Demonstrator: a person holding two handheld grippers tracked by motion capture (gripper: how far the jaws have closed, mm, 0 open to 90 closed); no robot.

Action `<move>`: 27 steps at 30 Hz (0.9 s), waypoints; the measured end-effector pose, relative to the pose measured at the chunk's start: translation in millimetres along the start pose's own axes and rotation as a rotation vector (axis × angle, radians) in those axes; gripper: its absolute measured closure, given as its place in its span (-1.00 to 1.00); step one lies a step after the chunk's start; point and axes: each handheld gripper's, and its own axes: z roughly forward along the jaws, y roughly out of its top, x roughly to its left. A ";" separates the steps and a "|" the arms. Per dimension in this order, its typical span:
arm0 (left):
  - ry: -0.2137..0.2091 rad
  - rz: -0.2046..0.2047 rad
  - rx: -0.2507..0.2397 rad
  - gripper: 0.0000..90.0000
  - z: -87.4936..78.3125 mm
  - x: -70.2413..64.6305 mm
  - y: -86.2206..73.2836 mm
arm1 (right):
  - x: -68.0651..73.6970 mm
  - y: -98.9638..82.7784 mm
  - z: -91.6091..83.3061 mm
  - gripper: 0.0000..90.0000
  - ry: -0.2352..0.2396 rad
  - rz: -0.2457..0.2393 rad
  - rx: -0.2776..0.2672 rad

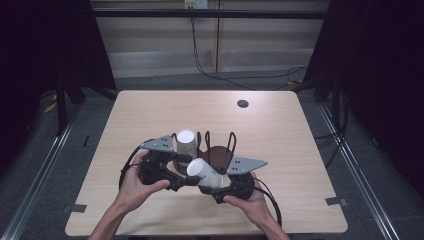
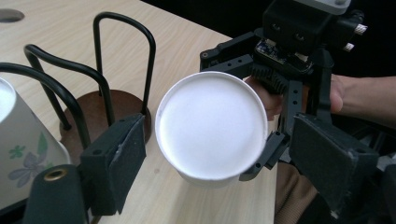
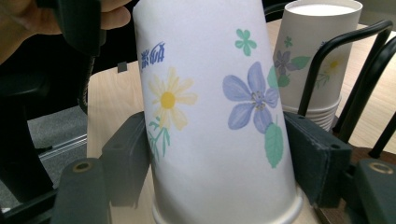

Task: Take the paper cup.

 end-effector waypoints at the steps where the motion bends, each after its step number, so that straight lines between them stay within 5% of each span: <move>1: 0.006 0.009 0.001 -0.61 -1.1 -0.3 0.1 | -0.2 0.2 0.0 -0.36 -0.001 -0.003 0.005; 19: 0.068 0.142 0.047 -0.54 -5.7 1.6 -14.1 | -6.7 1.2 -7.1 -0.35 -0.011 0.007 0.114; 27: 0.035 0.113 0.062 -0.52 -6.1 2.5 -19.2 | -10.6 3.9 -14.0 -0.35 -0.025 -0.003 0.189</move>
